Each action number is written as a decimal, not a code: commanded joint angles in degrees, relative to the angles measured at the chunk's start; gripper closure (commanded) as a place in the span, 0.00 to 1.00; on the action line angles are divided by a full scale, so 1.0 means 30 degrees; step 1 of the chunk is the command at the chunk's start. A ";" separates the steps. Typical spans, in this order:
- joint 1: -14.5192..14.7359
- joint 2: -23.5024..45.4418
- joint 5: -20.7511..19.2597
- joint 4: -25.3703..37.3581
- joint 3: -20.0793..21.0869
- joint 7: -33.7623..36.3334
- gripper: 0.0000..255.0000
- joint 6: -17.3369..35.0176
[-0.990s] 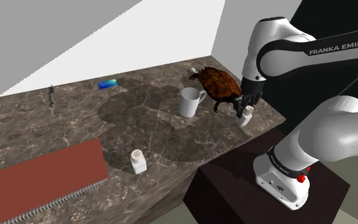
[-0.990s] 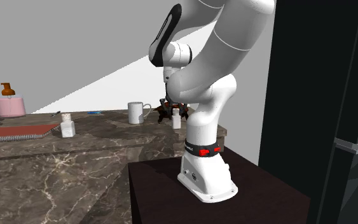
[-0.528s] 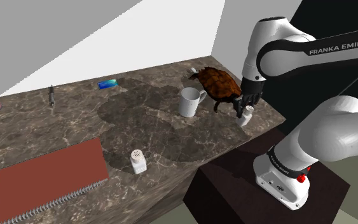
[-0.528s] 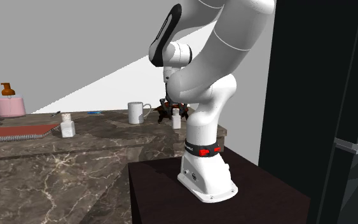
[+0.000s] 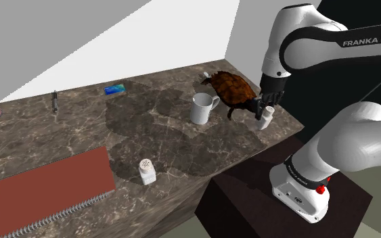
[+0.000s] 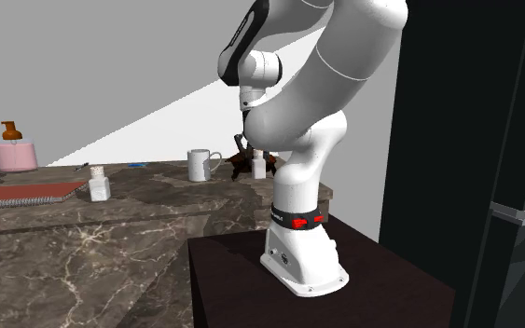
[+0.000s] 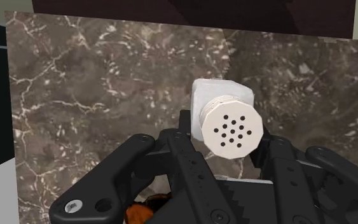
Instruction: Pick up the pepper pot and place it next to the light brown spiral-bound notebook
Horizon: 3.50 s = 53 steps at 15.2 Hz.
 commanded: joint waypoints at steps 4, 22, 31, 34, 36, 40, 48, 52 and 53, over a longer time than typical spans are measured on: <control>0.0011 -0.0596 0.0002 0.0990 0.0011 0.0053 1.00 -0.1599; 0.0011 -0.1287 -0.0033 0.5296 -0.0016 0.0161 1.00 -0.6594; 0.1154 0.1462 0.2221 0.7468 0.2405 0.2632 1.00 -0.5863; 0.1567 0.3032 0.3058 0.8545 0.3522 0.3800 1.00 -0.5232; 0.1781 0.4139 0.3497 0.9365 0.4239 0.4568 1.00 -0.4836; 0.2091 0.6479 0.4070 1.1243 0.5609 0.6120 1.00 -0.4132; 0.2506 1.1663 0.3870 1.5933 0.8107 0.9479 1.00 -0.3206; 0.2876 1.4574 0.3039 1.8799 0.9156 1.1356 1.00 -0.3093; 0.3010 1.5340 0.2757 1.9582 0.9388 1.1841 1.00 -0.3117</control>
